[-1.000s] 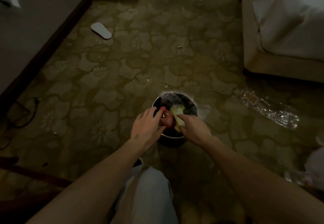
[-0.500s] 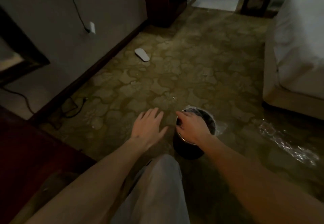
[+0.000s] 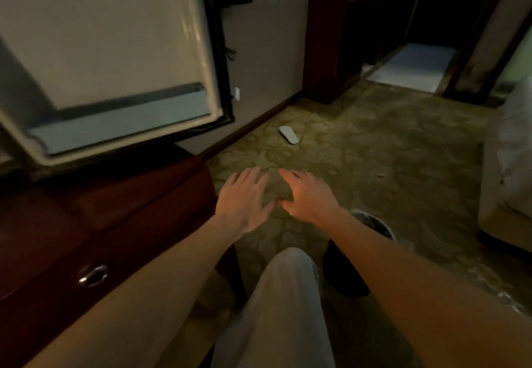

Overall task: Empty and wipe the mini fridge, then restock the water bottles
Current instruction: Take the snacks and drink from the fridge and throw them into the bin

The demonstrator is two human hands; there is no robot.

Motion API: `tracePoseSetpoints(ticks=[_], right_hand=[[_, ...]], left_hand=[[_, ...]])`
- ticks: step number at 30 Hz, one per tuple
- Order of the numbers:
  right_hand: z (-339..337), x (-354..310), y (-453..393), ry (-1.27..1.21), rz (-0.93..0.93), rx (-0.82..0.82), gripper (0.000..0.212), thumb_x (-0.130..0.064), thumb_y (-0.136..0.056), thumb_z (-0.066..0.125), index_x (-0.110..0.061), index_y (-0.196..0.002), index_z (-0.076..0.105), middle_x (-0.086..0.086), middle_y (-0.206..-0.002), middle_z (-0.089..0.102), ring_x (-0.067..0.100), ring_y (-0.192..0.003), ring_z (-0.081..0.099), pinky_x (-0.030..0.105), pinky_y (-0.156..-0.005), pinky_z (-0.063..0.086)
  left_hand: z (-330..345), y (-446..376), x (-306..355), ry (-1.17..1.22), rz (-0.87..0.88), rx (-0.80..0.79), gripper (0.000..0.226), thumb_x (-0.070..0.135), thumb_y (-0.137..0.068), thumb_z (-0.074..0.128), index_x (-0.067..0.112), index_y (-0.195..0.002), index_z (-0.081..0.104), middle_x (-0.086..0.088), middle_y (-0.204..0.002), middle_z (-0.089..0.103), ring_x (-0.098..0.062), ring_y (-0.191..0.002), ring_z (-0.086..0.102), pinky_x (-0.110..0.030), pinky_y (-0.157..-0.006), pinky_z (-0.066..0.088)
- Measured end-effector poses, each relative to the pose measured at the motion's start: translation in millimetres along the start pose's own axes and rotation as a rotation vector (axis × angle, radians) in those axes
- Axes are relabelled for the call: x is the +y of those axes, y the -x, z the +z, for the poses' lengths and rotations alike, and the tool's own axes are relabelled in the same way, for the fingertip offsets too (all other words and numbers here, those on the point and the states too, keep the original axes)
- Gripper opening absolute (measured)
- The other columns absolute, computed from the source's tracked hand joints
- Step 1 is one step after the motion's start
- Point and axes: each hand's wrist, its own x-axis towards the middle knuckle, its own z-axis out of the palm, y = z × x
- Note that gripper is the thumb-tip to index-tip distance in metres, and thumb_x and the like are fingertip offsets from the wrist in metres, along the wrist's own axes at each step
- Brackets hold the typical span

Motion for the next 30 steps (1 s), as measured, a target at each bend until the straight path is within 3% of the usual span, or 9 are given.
tracePoseSetpoints(ticks=[8, 13, 19, 22, 27, 30], right_hand=[[-55, -102, -23, -0.004, -0.199, 0.152, 0.070, -0.053, -0.092, 0.054, -0.027, -0.151, 0.026, -0.003, -0.153, 0.037, 0.021, -0.139, 0.035, 0.048, -0.108, 0.038], [-86, -171, -43, 0.004, -0.351, 0.276, 0.069, -0.052, -0.091, 0.059, -0.026, -0.149, 0.033, -0.005, -0.147, 0.045, 0.018, -0.135, 0.041, 0.043, -0.105, 0.043], [-109, -254, -56, 0.004, -0.476, 0.297, 0.070, -0.052, -0.093, 0.055, -0.027, -0.152, 0.026, -0.008, -0.153, 0.036, 0.015, -0.140, 0.033, 0.038, -0.111, 0.035], [-118, -296, -60, -0.038, -0.519, 0.284, 0.068, -0.049, -0.093, 0.056, -0.027, -0.151, 0.029, -0.007, -0.153, 0.038, 0.016, -0.140, 0.034, 0.038, -0.111, 0.035], [-125, -372, -68, -0.087, -0.614, 0.286, 0.076, -0.059, -0.088, 0.057, -0.030, -0.152, 0.028, -0.006, -0.154, 0.036, 0.016, -0.140, 0.034, 0.037, -0.111, 0.033], [-129, -417, -72, -0.097, -0.687, 0.300, 0.078, -0.061, -0.087, 0.057, -0.030, -0.152, 0.027, -0.005, -0.155, 0.034, 0.016, -0.141, 0.033, 0.038, -0.111, 0.033]], left_hand=[[-97, 47, -72, -0.127, -0.092, 0.153, 0.064, 0.057, -0.096, 0.038, 0.024, -0.150, 0.031, -0.002, -0.160, 0.025, -0.020, -0.146, 0.023, -0.038, -0.119, 0.017], [-152, 83, -124, -0.215, -0.229, 0.227, 0.065, 0.059, -0.096, 0.038, 0.022, -0.149, 0.034, -0.002, -0.159, 0.028, -0.021, -0.145, 0.026, -0.038, -0.118, 0.021], [-197, 140, -182, -0.306, -0.345, 0.279, 0.059, 0.056, -0.089, 0.050, 0.018, -0.134, 0.053, -0.004, -0.142, 0.050, -0.022, -0.131, 0.047, -0.040, -0.107, 0.039], [-216, 170, -211, -0.357, -0.408, 0.271, 0.061, 0.059, -0.090, 0.048, 0.020, -0.138, 0.050, -0.003, -0.146, 0.048, -0.022, -0.133, 0.046, -0.040, -0.108, 0.038], [-251, 221, -259, -0.418, -0.523, 0.277, 0.064, 0.061, -0.091, 0.046, 0.021, -0.141, 0.048, -0.003, -0.152, 0.040, -0.021, -0.138, 0.040, -0.041, -0.110, 0.035], [-272, 247, -289, -0.457, -0.558, 0.310, 0.062, 0.059, -0.088, 0.051, 0.021, -0.137, 0.051, -0.004, -0.149, 0.045, -0.022, -0.134, 0.046, -0.040, -0.105, 0.040]])
